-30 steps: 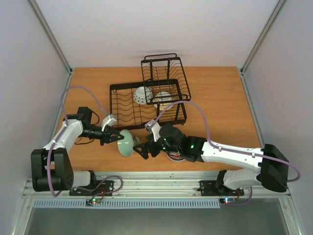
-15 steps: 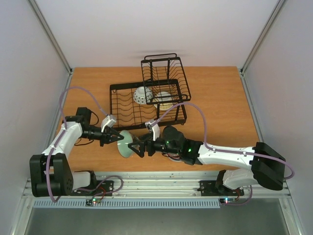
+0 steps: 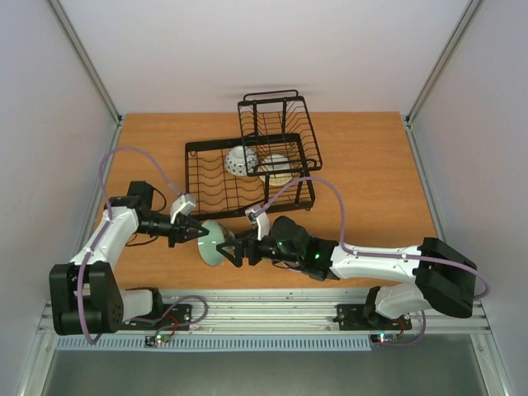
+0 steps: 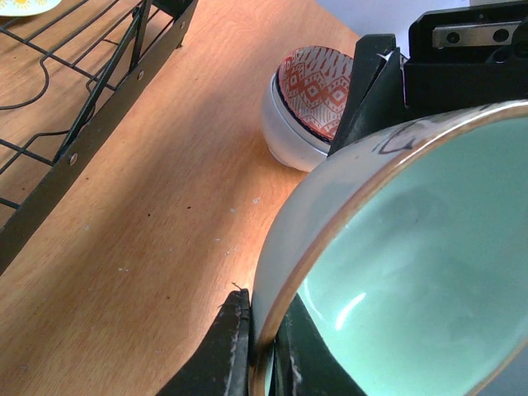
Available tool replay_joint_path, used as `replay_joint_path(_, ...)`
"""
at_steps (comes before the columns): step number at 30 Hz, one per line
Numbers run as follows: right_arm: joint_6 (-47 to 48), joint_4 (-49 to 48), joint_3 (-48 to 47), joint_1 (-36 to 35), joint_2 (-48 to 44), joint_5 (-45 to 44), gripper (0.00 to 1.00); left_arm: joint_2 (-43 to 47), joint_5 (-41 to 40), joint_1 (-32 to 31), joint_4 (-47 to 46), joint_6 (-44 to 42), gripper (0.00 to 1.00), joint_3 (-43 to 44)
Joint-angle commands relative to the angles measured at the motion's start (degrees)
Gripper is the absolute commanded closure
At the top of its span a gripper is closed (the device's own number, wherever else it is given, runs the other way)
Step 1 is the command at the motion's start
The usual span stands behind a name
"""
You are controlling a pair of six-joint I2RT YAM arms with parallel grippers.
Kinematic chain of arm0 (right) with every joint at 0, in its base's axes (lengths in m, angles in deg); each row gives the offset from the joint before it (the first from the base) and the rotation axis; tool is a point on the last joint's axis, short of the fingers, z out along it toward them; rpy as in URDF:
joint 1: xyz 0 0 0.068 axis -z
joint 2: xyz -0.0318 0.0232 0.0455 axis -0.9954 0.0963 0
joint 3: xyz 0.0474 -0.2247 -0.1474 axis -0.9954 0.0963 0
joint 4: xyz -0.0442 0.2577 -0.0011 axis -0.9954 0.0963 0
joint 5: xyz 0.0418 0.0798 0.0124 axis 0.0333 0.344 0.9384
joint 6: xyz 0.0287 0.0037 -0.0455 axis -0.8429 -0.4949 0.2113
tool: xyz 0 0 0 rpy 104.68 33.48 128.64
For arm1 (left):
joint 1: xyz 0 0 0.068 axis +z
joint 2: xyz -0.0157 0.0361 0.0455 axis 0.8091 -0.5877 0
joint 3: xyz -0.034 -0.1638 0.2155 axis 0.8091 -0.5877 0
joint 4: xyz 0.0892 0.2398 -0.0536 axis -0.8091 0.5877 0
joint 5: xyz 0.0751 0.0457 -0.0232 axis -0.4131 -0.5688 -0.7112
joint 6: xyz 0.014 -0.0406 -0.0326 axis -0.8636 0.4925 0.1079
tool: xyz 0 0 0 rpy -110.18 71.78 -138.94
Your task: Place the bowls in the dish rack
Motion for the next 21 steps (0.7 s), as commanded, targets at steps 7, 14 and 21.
replay_joint_path(7, -3.08, -7.61, 0.63, -0.35, 2.53, 3.84, 0.16, 1.65, 4.0, 0.02, -1.65, 0.85, 0.99, -0.54)
replay_joint_path(14, -3.44, -11.03, -0.02, -0.34, 4.17, 7.93, 0.46, 1.79, 4.09, 0.03, -1.6, 0.98, 0.99, -0.55)
replay_joint_path(21, -2.75, -9.5, -0.91, -0.43, 3.92, 8.49, 0.98, 2.13, 4.01, -0.01, -2.23, 1.35, 0.99, -0.76)
